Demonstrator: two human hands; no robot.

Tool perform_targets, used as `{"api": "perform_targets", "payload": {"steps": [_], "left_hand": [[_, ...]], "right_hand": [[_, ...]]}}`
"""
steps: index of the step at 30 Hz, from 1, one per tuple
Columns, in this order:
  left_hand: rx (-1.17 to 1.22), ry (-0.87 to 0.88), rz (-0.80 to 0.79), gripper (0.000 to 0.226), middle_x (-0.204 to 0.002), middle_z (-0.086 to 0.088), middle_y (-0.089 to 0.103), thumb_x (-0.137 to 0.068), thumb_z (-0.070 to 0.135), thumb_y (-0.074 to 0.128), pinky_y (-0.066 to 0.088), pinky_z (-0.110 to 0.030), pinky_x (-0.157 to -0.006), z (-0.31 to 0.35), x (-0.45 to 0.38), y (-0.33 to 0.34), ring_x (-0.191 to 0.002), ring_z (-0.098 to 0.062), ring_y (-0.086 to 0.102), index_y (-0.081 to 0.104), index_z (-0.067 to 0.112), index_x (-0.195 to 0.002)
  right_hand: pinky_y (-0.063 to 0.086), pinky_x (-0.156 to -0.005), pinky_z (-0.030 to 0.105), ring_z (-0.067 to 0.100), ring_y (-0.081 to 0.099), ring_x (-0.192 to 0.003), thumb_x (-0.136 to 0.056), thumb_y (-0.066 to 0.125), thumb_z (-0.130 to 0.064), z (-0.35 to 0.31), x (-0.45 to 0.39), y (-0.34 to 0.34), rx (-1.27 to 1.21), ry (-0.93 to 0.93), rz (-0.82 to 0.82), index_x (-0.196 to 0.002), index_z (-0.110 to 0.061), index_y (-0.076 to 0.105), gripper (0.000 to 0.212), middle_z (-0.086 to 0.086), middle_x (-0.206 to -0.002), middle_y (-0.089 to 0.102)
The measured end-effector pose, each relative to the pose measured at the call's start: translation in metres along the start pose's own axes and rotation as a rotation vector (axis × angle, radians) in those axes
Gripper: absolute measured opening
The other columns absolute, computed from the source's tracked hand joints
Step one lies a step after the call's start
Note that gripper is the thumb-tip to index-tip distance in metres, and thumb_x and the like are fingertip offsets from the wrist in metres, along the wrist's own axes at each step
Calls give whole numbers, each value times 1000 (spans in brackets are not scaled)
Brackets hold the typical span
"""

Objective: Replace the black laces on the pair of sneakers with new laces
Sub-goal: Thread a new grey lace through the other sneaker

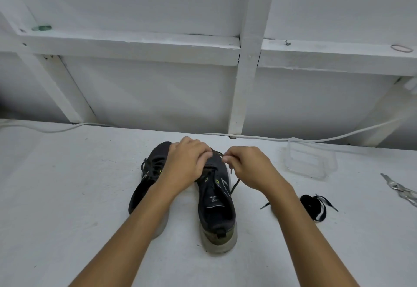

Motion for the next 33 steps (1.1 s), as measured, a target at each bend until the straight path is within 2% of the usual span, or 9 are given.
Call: {"api": "perform_targets", "payload": {"steps": [4, 7, 10, 13, 17, 20, 26, 30, 33], "left_hand": [[-44, -304, 130, 16, -94, 2, 64, -100, 20, 48, 35, -39, -78, -40, 5, -24, -95, -27, 53, 62, 16, -94], [-76, -433, 124, 15, -101, -1, 64, -101, 18, 46, 36, -40, -80, -55, 10, -27, -100, -29, 52, 60, 14, -100], [-56, -215, 34, 32, -125, 4, 62, -98, 29, 50, 41, -48, -96, -41, 9, -15, -119, -27, 50, 55, 23, -129], [-103, 71, -87, 51, -143, 15, 53, -97, 50, 39, 34, -57, -107, -13, 14, 8, -134, -20, 42, 38, 37, -146], [-127, 161, 42, 34, -124, 15, 63, -93, 49, 47, 40, -47, -92, 4, 13, 17, -116, -17, 48, 66, 37, -119], [-148, 145, 138, 24, -106, 17, 64, -92, 45, 50, 40, -41, -81, 3, 11, 14, -103, -17, 52, 70, 32, -91], [-241, -81, 202, 15, -92, 12, 62, -95, 33, 53, 36, -36, -73, -26, 6, -1, -89, -21, 56, 66, 26, -91], [-172, -146, 181, 10, -85, 9, 63, -96, 25, 59, 38, -37, -70, -30, 10, 2, -82, -23, 56, 67, 21, -91], [-210, -67, 183, 27, -80, 9, 63, -96, 33, 43, 41, -37, -64, -16, 11, 7, -74, -21, 55, 66, 22, -89]], "right_hand": [[47, -67, 31, 16, 61, -80, -104, 49, -28, 26, 6, -1, 18, 95, 10, -97, -27, 69, 21, -10, -83, 69], [44, -66, 29, 14, 60, -81, -103, 51, -26, 29, 9, 0, 2, 115, 18, -97, -28, 69, 19, -12, -83, 68], [42, -65, 29, 14, 60, -82, -103, 51, -28, 20, 8, 2, 12, 84, 27, -98, -28, 69, 19, -12, -84, 69], [47, -71, 31, 16, 60, -85, -103, 52, -28, 8, 5, 1, 35, 47, 21, -99, -27, 69, 18, -9, -89, 70], [51, -77, 35, 20, 61, -89, -102, 52, -29, -1, 3, 2, 44, 23, -5, -99, -27, 70, 18, -6, -93, 72], [51, -77, 34, 19, 61, -90, -102, 52, -31, 1, 3, 4, 43, 42, -15, -99, -29, 70, 18, -7, -93, 72], [52, -75, 32, 19, 63, -93, -101, 50, -20, 20, 6, 10, 95, 148, -24, -103, -28, 72, 23, -9, -94, 72], [56, -80, 34, 16, 67, -88, -98, 54, -15, 30, 9, 17, -78, 199, 44, -99, -25, 75, 24, -9, -90, 75], [52, -93, 35, 18, 67, -99, -99, 57, -21, 33, 12, 26, -151, 212, 99, -127, -23, 66, 29, -5, -121, 70]]}}
Point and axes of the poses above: each hand's wrist, its own x-axis away from the middle knuckle, its own y-axis out of the palm, z = x × y, the point moved 5 cm from there along -x, towards the middle knuckle
